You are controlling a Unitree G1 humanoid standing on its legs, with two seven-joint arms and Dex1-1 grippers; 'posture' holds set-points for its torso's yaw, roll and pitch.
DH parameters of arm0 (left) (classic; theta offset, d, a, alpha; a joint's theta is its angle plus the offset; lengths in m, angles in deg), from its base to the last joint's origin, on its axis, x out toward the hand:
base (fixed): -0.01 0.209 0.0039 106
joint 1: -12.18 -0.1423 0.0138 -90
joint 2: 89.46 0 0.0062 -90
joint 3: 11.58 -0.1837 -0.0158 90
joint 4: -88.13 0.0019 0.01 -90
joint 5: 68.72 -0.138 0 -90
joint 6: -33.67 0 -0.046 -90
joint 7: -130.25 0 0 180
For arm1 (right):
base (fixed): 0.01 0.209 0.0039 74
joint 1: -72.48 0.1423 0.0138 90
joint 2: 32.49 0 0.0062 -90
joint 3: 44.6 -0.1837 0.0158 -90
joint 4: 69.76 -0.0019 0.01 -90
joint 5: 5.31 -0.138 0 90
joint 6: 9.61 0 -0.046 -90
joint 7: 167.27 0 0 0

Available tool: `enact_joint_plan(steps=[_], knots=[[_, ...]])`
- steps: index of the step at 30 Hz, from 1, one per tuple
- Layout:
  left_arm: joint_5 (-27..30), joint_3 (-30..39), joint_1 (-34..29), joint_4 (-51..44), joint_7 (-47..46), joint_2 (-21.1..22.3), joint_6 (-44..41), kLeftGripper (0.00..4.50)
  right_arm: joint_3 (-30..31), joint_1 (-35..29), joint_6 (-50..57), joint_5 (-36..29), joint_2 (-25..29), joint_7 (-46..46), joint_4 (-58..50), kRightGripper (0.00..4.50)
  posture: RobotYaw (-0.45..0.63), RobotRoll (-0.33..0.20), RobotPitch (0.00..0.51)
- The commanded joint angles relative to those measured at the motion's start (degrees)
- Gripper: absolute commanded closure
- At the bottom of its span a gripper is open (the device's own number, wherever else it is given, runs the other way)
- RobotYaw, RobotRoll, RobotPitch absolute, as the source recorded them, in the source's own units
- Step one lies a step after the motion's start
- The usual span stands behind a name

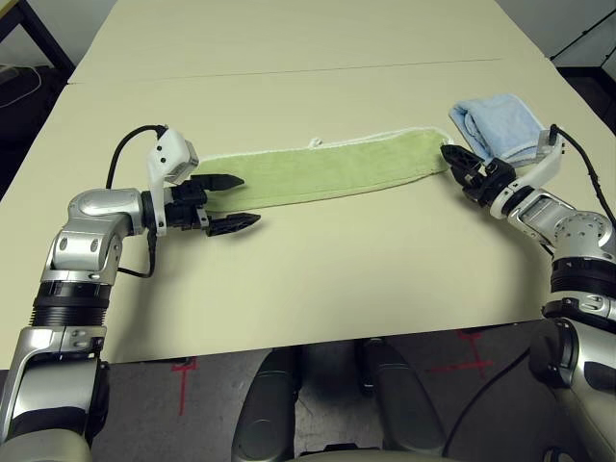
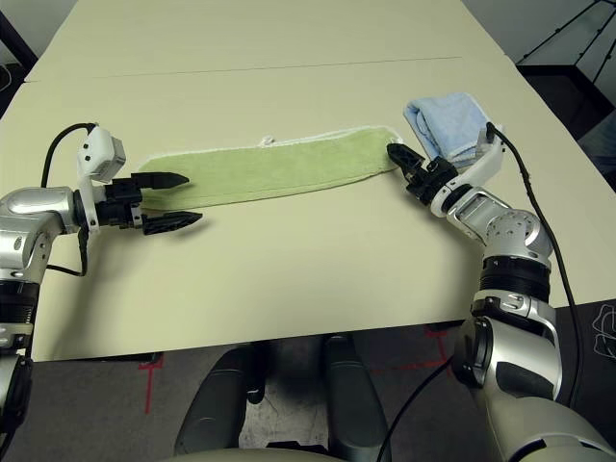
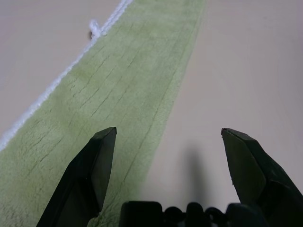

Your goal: Fold the towel and set it aside.

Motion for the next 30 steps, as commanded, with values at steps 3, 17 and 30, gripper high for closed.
enact_joint_plan(steps=[3,17,30], knots=[[0.47,-0.11,-1.02,-0.82,0.60,1.01,-0.54,0.00,0.90,-1.02,1.01,1.00,-0.11,-0.46,0.39,1.73,0.01,0.000,0.205],[0.12,-0.66,-0.26,0.36,1.06,0.75,-0.25,0.00,-1.52,-6.98,9.50,-6.51,-1.44,-1.96,-13.57,4.49,-0.01,0.000,0.200],[0.07,-1.41,0.49,0.63,2.05,0.39,-0.40,0.00,-4.32,-13.72,10.62,-8.33,2.21,-5.09,-20.90,4.49,-0.03,0.000,0.197]])
